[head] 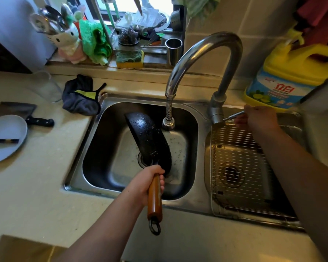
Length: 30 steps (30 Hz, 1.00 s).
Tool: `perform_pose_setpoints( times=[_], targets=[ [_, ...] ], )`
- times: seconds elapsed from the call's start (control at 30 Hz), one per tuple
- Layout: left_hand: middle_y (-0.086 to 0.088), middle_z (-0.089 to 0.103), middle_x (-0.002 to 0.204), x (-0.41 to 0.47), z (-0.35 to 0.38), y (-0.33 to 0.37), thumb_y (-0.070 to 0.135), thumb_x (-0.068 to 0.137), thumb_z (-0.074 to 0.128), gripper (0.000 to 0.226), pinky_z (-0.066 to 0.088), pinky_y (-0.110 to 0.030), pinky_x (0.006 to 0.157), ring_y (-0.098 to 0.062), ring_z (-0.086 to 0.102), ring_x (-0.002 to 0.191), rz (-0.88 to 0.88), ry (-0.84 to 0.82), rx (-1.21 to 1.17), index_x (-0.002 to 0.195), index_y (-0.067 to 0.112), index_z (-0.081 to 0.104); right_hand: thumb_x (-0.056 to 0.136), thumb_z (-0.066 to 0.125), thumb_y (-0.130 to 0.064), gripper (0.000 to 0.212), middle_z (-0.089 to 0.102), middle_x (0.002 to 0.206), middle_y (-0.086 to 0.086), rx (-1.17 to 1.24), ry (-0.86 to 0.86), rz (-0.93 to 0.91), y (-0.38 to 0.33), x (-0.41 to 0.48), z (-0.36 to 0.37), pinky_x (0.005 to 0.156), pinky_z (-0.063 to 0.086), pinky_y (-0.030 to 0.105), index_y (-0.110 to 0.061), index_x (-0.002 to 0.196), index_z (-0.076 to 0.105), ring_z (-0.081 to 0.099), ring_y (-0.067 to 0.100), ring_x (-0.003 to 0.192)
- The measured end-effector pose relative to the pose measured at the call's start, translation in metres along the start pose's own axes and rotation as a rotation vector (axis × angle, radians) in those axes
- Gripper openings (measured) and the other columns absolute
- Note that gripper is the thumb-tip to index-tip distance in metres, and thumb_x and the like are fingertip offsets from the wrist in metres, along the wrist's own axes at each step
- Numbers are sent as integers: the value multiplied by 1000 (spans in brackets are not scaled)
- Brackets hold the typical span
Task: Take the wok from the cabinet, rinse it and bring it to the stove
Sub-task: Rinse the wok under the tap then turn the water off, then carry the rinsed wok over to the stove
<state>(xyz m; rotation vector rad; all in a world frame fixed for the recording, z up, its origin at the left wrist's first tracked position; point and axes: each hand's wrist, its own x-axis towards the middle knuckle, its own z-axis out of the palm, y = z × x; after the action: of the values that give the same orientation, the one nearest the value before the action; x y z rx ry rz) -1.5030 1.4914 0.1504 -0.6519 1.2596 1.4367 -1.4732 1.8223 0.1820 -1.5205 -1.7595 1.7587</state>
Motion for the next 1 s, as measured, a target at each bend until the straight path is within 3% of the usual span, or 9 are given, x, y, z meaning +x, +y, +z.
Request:
perform_pose_setpoints(
  times=[0.1,0.23,0.37,0.47,0.57,0.67,0.77,0.93,1.0],
  targets=[
    [-2,51,52,-1,3,-4,9,88,56,20,44,-20,35,-10,48,36,34,42,14,68,8,55,100,53,-31,30,66,80,9,-8,-169,159,3,-42,6,56,54,32,-7,117,58,67,19,68],
    [-3,48,51,-3,11,-18,6,88,52,16,41,-19,35,-12,46,35,124,92,-12,72,7,52,88,58,-52,50,76,81,13,-361,-665,292,37,-151,31,56,57,31,-7,106,66,75,26,71],
    [-7,44,56,-8,9,-23,-1,87,50,6,40,-19,34,-14,45,36,266,227,6,82,3,49,86,67,-47,37,76,87,11,-478,-998,340,62,-245,63,60,59,31,-16,105,65,75,20,74],
    [-7,46,56,-16,-2,-24,-1,86,51,10,41,-21,36,-17,46,42,361,263,68,79,6,51,91,65,-20,15,69,85,14,-453,-919,309,67,-271,80,65,63,36,-13,103,59,70,21,72],
    [-7,46,54,-28,-10,-28,0,85,52,9,39,-20,35,-17,44,39,397,242,123,79,7,51,87,58,-1,14,63,79,15,-310,-789,424,70,-295,97,60,61,36,-5,101,57,65,23,64],
    [-6,51,52,-40,-19,-33,4,83,54,9,43,-23,40,-16,48,35,467,244,205,74,7,54,89,54,-5,11,55,70,10,-272,-677,346,82,-318,109,46,47,30,-6,99,57,53,19,54],
    [-5,57,55,-58,-31,-38,11,82,56,7,48,-25,45,-15,54,41,528,203,266,76,9,56,90,55,-9,12,56,69,11,-325,-627,189,92,-341,111,50,45,32,-10,101,59,52,22,54],
    [-2,63,79,-90,-53,-52,33,81,61,17,55,-30,62,-15,67,72,668,144,461,91,20,58,88,62,-10,23,51,63,6,-146,-751,106,99,-368,92,43,42,29,-6,109,53,50,16,47],
    [-1,63,90,-102,-61,-53,44,81,64,27,53,-23,61,-13,67,80,721,110,475,98,25,57,88,66,-16,28,52,62,2,-41,-858,139,95,-372,83,40,43,25,-6,110,52,49,13,46]
  ],
)
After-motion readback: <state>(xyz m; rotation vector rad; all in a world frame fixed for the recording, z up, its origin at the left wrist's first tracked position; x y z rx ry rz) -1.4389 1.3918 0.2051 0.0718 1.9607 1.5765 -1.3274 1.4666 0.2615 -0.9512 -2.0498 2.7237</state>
